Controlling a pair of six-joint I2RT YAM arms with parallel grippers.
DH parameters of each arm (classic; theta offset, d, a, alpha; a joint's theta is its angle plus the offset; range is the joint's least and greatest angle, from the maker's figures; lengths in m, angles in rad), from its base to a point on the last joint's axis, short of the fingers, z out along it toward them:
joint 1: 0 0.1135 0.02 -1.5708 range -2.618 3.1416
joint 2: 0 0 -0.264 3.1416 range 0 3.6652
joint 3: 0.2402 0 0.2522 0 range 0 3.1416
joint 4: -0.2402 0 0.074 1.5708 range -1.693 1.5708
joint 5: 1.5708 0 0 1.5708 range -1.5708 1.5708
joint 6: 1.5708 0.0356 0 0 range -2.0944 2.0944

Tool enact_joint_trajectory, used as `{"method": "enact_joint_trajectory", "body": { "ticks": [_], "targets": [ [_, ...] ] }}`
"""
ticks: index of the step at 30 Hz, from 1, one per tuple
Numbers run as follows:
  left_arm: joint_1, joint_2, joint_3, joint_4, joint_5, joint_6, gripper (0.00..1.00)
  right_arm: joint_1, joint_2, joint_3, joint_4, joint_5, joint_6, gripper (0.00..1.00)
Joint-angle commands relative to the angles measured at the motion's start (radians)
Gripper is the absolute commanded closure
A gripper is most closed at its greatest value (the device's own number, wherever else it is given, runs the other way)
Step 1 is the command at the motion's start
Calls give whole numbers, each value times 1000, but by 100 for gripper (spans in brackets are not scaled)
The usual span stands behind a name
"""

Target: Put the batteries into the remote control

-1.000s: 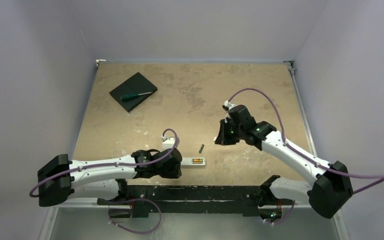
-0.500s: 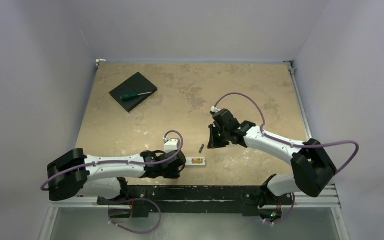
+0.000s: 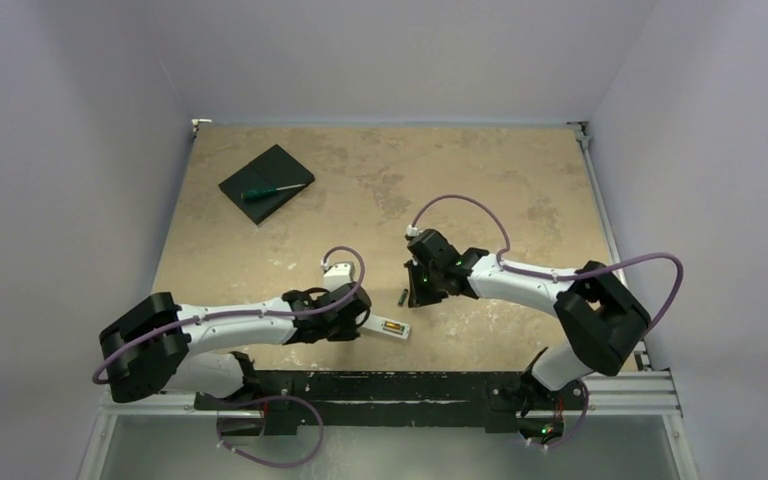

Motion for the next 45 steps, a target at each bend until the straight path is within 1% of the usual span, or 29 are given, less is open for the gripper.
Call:
{"method": "enact_joint_trajectory", "body": {
  "ticks": [1, 8, 16, 24, 30, 36, 41, 45],
  "targets": [
    [44, 28, 12, -25, -44, 61, 85, 47, 10, 8, 28, 28, 6, 100],
    [122, 29, 22, -13, -32, 115, 85, 157, 37, 10, 17, 68, 32, 100],
    [164, 74, 74, 14, 5, 183, 85, 257, 34, 19, 9, 102, 94, 100],
    [169, 130, 135, 23, 27, 218, 85, 354, 68, 24, 88, 75, 171, 100],
    [179, 129, 147, 11, 30, 233, 85, 402, 126, 54, 156, 60, 224, 100],
    [201, 68, 129, -29, 2, 238, 84, 409, 178, 97, 203, 55, 266, 100],
    [206, -25, 129, -122, -63, 227, 73, 411, 215, 143, 203, 57, 274, 100],
    [206, -106, 122, -186, -89, 205, 69, 411, 242, 187, 192, 60, 270, 100]
  ]
}}
